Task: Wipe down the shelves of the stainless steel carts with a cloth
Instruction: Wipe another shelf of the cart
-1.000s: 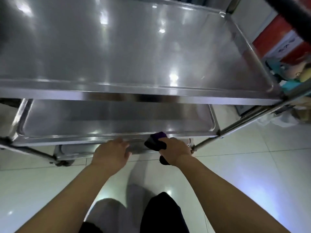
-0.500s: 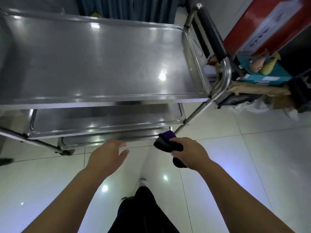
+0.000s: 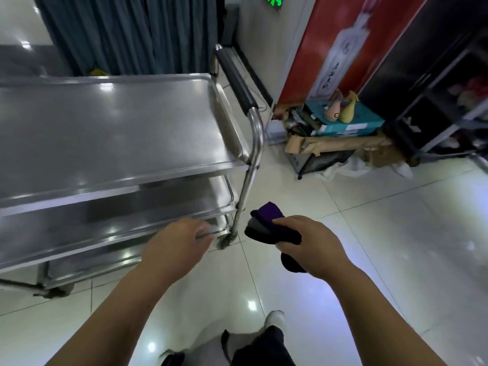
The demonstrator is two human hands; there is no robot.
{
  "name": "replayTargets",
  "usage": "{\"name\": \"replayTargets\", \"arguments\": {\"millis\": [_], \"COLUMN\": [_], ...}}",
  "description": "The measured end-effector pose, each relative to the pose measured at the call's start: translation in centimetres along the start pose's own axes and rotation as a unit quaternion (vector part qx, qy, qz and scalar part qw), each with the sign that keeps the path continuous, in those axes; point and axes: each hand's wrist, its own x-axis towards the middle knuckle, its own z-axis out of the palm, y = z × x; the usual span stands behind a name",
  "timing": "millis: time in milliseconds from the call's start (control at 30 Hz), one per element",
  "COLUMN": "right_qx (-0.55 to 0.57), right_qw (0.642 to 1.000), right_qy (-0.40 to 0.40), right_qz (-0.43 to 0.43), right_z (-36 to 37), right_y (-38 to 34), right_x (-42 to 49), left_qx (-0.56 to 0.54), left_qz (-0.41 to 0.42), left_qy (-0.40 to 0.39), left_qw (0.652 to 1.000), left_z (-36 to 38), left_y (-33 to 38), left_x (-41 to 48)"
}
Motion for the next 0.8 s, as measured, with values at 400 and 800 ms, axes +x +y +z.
{"name": "replayTargets", "arguments": {"millis": [400,800], "right_qx": [-0.044,-0.057], "right_qw": [0.995,0.989], "right_qy": [0.038,0.012], "right_qz": [-0.082,-0.137], "right_z": [-15.9,-22.0], "right_y": [17.8,23.9], "right_x": [8.6,23.9], "left_qx": [0.015,0.041], "left_qz": [0.029,0.042], "left_qy": [0.018,0.094], "left_qw": [0.999,0.994], "left_z": [6.2,7.9], "left_y": [21.7,27.6], "left_x": [11.2,26.2]}}
